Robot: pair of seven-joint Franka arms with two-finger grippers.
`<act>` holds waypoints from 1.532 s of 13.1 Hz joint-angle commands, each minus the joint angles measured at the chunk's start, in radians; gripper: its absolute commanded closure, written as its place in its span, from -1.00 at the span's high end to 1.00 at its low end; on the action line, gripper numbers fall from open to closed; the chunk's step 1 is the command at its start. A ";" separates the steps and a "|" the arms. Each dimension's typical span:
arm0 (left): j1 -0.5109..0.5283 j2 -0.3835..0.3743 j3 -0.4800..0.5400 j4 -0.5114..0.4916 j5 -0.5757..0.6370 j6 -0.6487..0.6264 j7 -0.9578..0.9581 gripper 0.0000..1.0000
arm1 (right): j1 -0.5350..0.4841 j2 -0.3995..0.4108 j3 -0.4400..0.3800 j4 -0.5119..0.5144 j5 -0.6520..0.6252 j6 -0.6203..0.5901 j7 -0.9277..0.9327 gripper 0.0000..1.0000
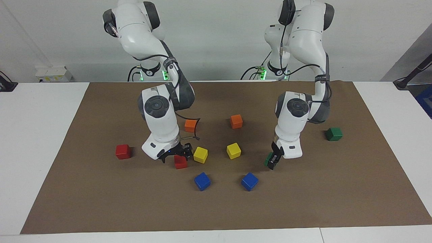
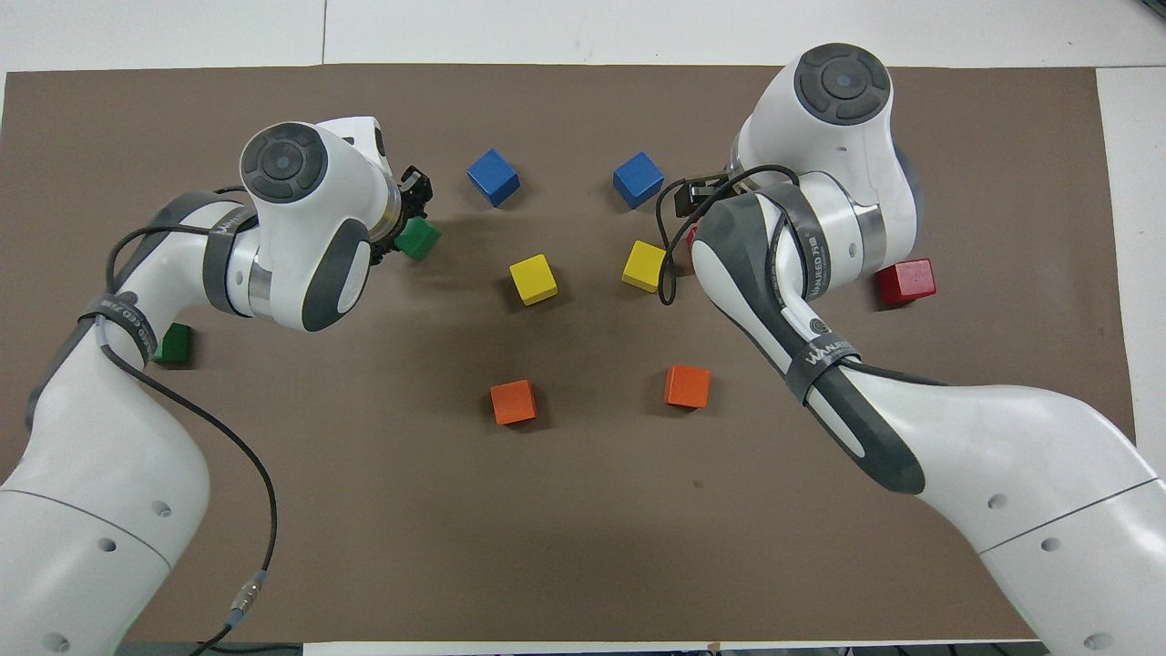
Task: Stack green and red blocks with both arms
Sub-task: 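Grasp the second green with the left gripper while the right gripper reaches red, then stack green on green with the left gripper while the right gripper grasps red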
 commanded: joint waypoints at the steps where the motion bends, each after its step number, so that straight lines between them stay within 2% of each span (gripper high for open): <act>1: 0.106 -0.162 -0.002 -0.033 0.008 -0.163 0.344 -1.00 | 0.002 -0.018 0.003 -0.067 0.000 0.052 0.013 1.00; 3: 0.179 -0.226 -0.002 -0.038 -0.012 -0.253 0.568 -1.00 | 0.006 -0.026 0.002 -0.102 0.000 0.087 0.011 1.00; 6: 0.287 -0.295 -0.001 -0.064 -0.013 -0.313 0.861 -1.00 | 0.012 -0.035 0.003 -0.149 0.001 0.126 0.016 1.00; 9: 0.388 -0.352 -0.001 -0.171 -0.048 -0.269 1.068 -1.00 | 0.011 -0.042 0.002 -0.197 0.001 0.169 0.014 1.00; 10: 0.417 -0.365 -0.001 -0.191 -0.065 -0.252 1.118 -1.00 | 0.011 -0.049 0.002 -0.208 0.001 0.170 0.014 0.94; 11: 0.448 -0.371 -0.001 -0.216 -0.077 -0.232 1.164 -1.00 | 0.011 -0.053 0.002 -0.223 0.001 0.175 0.010 0.73; 12: 0.472 -0.386 -0.001 -0.249 -0.096 -0.198 1.210 -1.00 | 0.011 -0.058 0.002 -0.228 0.001 0.170 0.007 0.16; 13: 0.492 -0.401 -0.001 -0.300 -0.114 -0.145 1.248 -1.00 | 0.008 -0.059 0.002 -0.219 0.001 0.143 0.007 -0.95; 15: 0.505 -0.437 -0.001 -0.407 -0.121 -0.029 1.272 -1.00 | 0.005 -0.078 0.002 -0.152 0.001 0.033 0.007 -1.00; 17: 0.505 -0.440 -0.001 -0.446 -0.121 0.025 1.272 -1.00 | -0.012 -0.105 -0.002 -0.061 -0.008 -0.101 0.005 -1.00; 18: 0.505 -0.432 0.001 -0.455 -0.121 0.044 1.275 -1.00 | -0.029 -0.145 -0.006 -0.064 -0.010 -0.120 0.002 -1.00; 20: 0.506 -0.421 0.001 -0.487 -0.121 0.109 1.291 -1.00 | -0.098 -0.247 -0.006 -0.157 -0.010 -0.124 -0.071 -1.00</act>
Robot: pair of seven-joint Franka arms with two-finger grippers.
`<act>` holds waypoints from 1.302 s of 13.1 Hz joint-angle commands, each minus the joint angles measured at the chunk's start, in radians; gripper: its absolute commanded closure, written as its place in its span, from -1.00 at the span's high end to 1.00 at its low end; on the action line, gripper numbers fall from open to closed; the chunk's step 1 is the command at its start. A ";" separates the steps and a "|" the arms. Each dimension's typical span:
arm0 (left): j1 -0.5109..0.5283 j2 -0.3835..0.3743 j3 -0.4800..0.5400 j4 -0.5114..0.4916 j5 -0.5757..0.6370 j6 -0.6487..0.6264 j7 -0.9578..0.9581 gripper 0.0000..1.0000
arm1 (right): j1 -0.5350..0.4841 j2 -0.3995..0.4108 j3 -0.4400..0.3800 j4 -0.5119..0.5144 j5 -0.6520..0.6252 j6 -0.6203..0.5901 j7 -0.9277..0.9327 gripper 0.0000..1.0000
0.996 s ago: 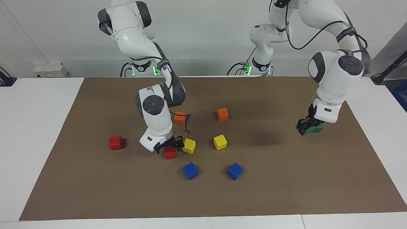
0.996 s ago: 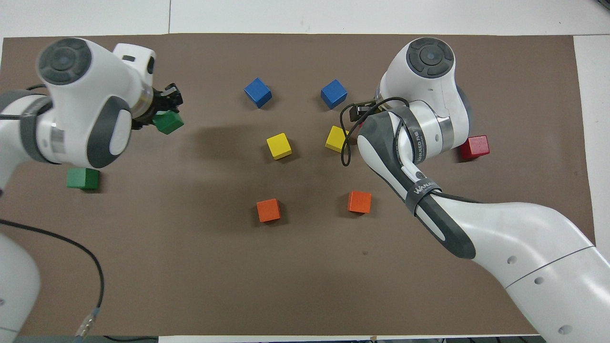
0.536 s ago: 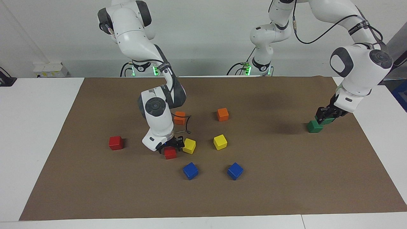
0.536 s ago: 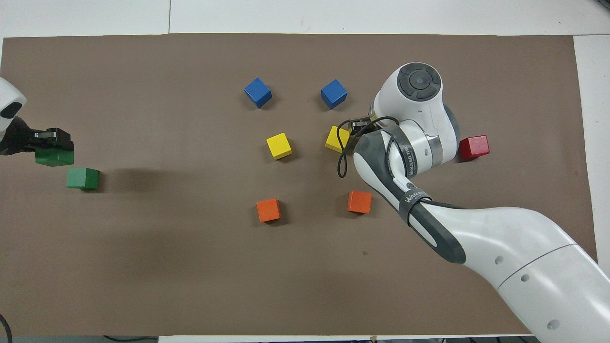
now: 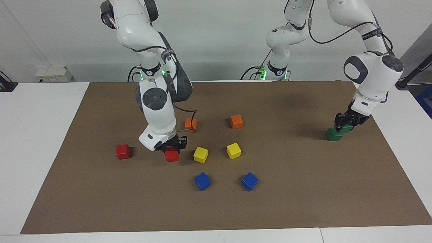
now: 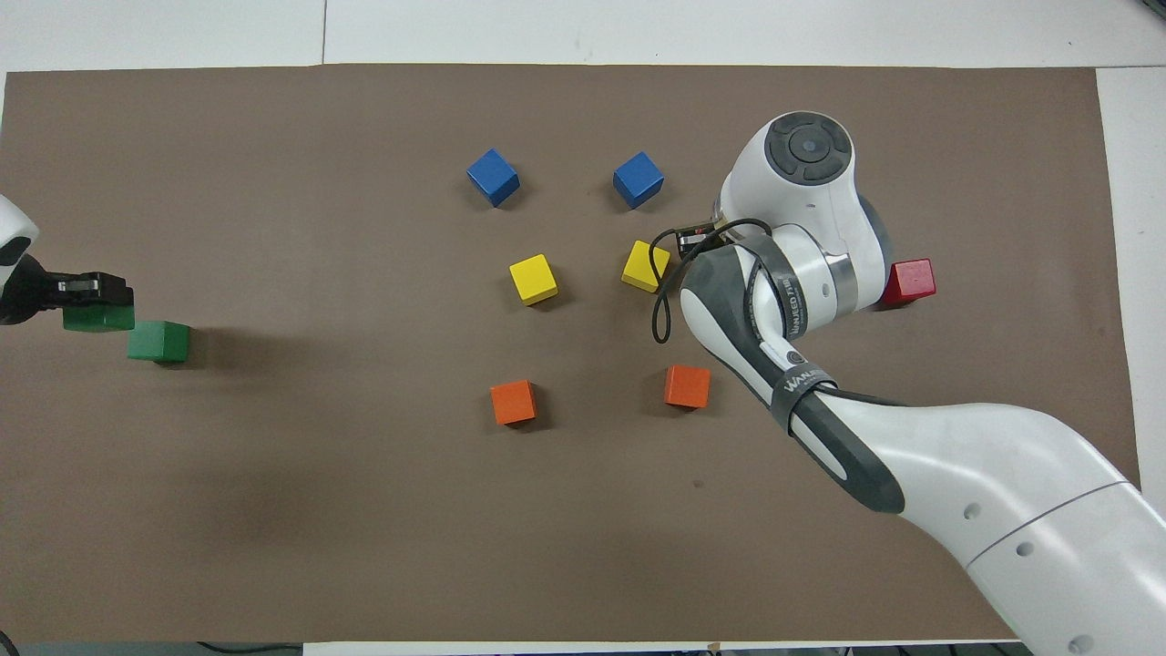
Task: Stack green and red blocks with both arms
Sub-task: 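Stack green on green with the left gripper while the right gripper grasps red, then stack red on red with the right gripper while the left gripper holds green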
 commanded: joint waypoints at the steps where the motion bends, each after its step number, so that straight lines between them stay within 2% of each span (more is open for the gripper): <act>1: 0.021 -0.018 -0.003 -0.069 -0.017 0.091 0.048 -1.00 | -0.083 -0.148 0.007 -0.159 -0.008 -0.010 -0.108 -1.00; 2: 0.033 -0.015 -0.003 -0.071 -0.017 0.095 0.052 -1.00 | -0.131 -0.197 0.007 -0.228 -0.008 0.003 -0.155 -1.00; 5: 0.035 0.000 -0.003 -0.071 -0.017 0.105 0.054 -1.00 | -0.250 -0.265 0.009 -0.322 -0.007 0.016 -0.273 -1.00; 8: 0.036 0.017 -0.003 -0.071 -0.017 0.108 0.049 -1.00 | -0.347 -0.309 0.009 -0.444 -0.004 0.147 -0.391 -1.00; 12: 0.036 0.025 -0.003 -0.073 -0.017 0.105 0.046 -1.00 | -0.366 -0.343 0.009 -0.564 0.005 0.285 -0.406 -1.00; 17: 0.036 0.037 -0.003 -0.080 -0.017 0.109 0.054 -1.00 | -0.358 -0.305 0.009 -0.566 0.007 0.362 -0.386 -1.00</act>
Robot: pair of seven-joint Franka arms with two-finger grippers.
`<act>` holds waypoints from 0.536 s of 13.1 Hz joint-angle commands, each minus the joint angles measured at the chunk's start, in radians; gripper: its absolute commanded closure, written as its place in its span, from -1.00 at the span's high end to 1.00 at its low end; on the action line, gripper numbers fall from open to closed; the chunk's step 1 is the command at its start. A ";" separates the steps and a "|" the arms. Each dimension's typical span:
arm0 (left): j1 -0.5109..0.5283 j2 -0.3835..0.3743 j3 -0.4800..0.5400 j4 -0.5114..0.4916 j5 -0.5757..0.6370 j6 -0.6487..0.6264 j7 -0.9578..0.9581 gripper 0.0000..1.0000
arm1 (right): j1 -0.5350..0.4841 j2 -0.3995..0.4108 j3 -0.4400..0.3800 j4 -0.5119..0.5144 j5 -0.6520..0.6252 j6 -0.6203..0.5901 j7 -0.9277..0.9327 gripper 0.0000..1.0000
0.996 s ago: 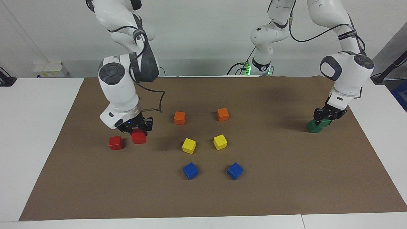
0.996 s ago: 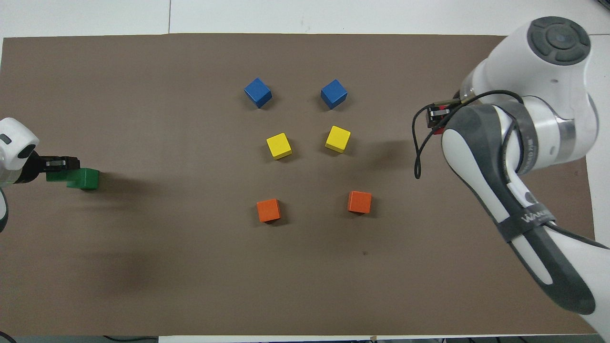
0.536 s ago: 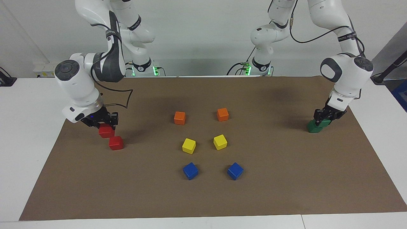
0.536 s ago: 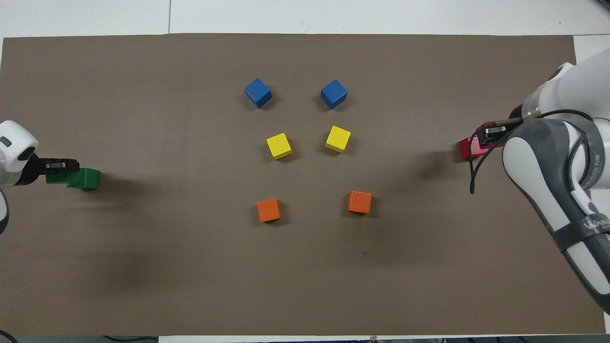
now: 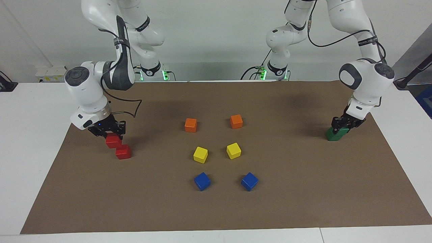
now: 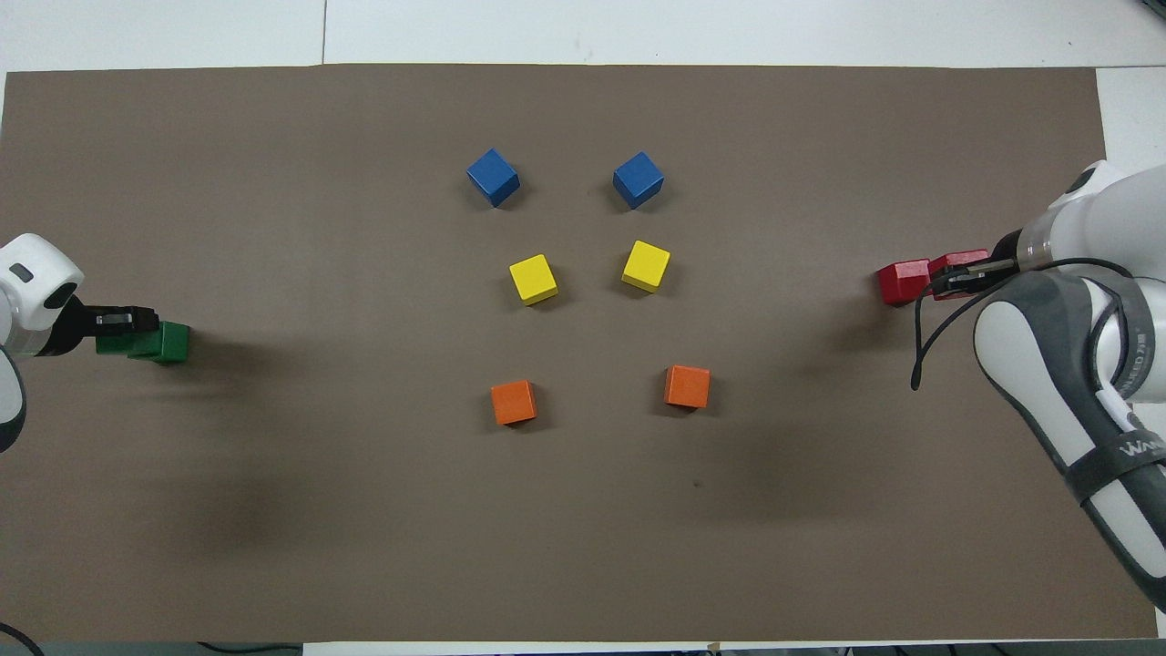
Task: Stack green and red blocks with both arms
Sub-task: 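Stack red on red with the right gripper while the left gripper holds green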
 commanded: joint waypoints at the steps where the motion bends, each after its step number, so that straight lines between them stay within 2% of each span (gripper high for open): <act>1: 0.012 0.000 -0.006 -0.019 -0.017 0.031 0.024 -1.00 | -0.003 0.002 0.008 -0.024 0.006 0.057 0.006 -1.00; 3: 0.012 0.003 -0.006 -0.018 -0.017 0.031 0.026 -1.00 | -0.005 0.016 0.009 -0.022 0.007 0.061 0.019 -1.00; 4: 0.012 0.003 -0.006 -0.018 -0.017 0.030 0.026 -0.37 | -0.006 0.020 0.009 -0.022 0.009 0.072 0.025 -1.00; 5: 0.010 0.003 -0.005 -0.018 -0.017 0.027 0.027 0.99 | -0.005 0.026 0.009 -0.022 0.021 0.075 0.029 -1.00; 7: 0.010 0.005 -0.006 -0.006 -0.015 0.011 0.028 1.00 | -0.003 0.031 0.009 -0.022 0.061 0.075 0.032 -1.00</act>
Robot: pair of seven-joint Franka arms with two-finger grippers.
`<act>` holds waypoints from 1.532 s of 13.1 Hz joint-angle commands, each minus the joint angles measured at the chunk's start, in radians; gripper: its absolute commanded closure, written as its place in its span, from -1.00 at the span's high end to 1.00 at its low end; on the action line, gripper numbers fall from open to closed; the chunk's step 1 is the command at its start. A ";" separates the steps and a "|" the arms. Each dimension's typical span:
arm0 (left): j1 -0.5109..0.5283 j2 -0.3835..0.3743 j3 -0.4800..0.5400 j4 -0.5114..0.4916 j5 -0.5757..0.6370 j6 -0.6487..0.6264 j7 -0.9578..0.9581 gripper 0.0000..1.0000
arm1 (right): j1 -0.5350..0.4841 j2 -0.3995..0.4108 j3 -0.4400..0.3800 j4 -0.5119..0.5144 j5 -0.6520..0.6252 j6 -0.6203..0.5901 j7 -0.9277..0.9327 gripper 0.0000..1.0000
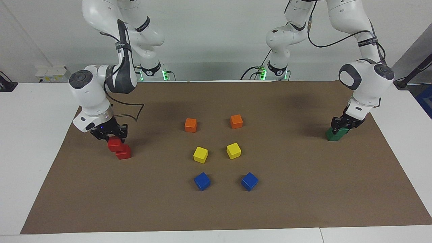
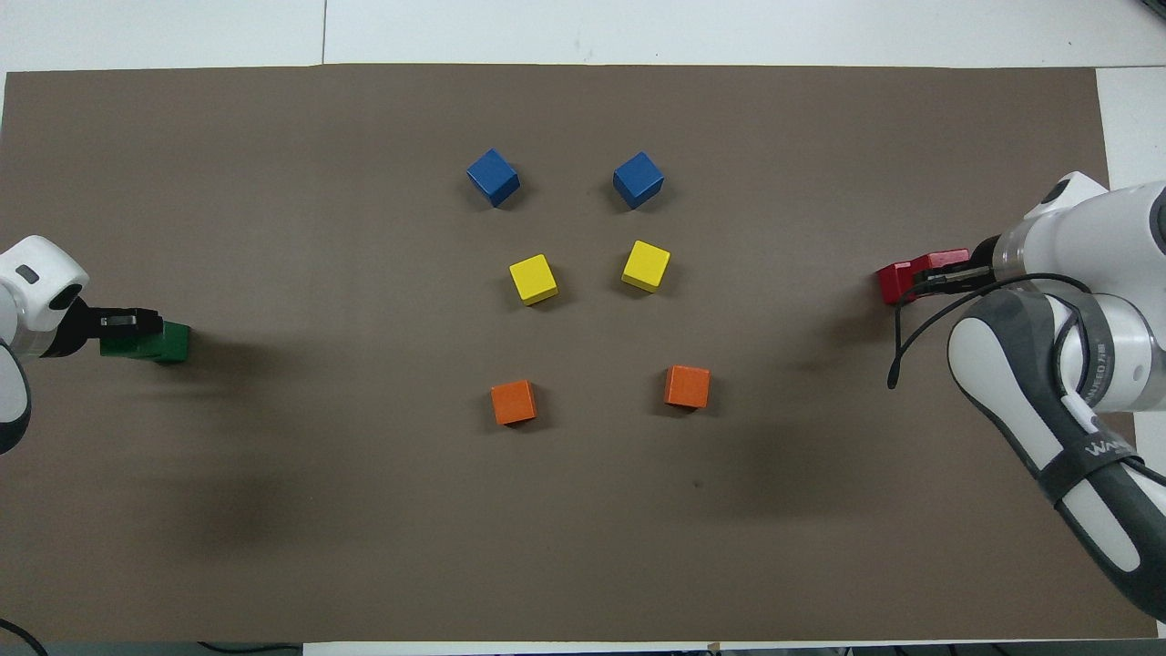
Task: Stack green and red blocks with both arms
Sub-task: 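Stack red on red with the right gripper while the left gripper holds green, then open the left gripper and withdraw it from the green stack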
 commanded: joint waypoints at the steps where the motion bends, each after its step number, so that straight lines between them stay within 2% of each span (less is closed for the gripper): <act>1: 0.010 0.005 -0.006 -0.001 -0.015 0.006 0.024 1.00 | -0.004 0.002 0.005 -0.007 0.031 0.024 0.016 -1.00; 3: 0.007 0.008 -0.006 0.026 -0.015 -0.032 0.024 1.00 | -0.004 0.004 0.005 -0.007 0.031 0.024 0.015 -1.00; 7: -0.002 0.022 -0.006 0.181 -0.013 -0.207 0.023 1.00 | -0.004 0.016 0.005 -0.004 0.031 0.029 0.001 -1.00; 13: -0.025 -0.027 -0.012 0.332 -0.013 -0.371 0.012 1.00 | -0.002 0.022 0.005 -0.002 0.031 0.049 -0.004 -1.00; 17: -0.050 -0.099 -0.013 0.349 -0.013 -0.452 -0.008 1.00 | -0.001 0.028 0.005 -0.002 0.031 0.050 -0.001 -1.00; 20: -0.095 -0.106 -0.013 0.453 -0.006 -0.601 -0.109 1.00 | 0.001 0.033 0.005 -0.002 0.031 0.050 -0.002 -1.00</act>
